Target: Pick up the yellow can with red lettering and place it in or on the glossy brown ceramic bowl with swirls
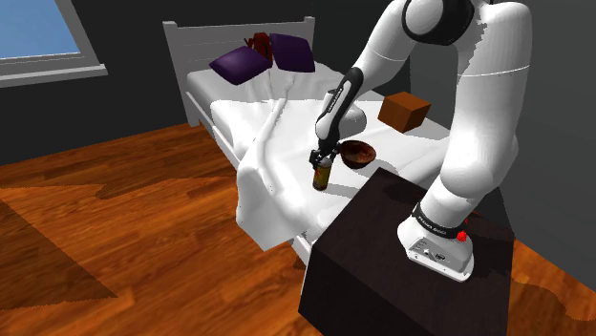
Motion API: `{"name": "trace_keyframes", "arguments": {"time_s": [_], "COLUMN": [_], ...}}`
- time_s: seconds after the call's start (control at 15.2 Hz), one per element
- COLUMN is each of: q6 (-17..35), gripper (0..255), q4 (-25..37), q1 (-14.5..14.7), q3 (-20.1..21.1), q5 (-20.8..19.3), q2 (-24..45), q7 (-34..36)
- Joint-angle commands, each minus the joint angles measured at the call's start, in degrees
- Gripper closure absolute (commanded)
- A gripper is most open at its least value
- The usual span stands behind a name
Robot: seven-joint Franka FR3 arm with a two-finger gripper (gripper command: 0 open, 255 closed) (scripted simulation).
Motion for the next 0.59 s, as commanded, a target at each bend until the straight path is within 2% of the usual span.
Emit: {"name": "trace_keyframes", "arguments": {"time_s": [0.0,0.07,0.13,0.53], "q6": [0.02,0.01,0.01,0.03], "gripper": [0,0,255,255], "q4": [0.00,0.00,0.00,-0.06], "q1": [-0.01,0.00,0.00,0.00], "q3": [0.01,0.00,0.00,0.00], "q5": [0.00,0.00,0.00,0.00], "q2": [0.02,0.01,0.01,-0.03], "q7": [-0.01,0.00,0.00,-0.01]}}
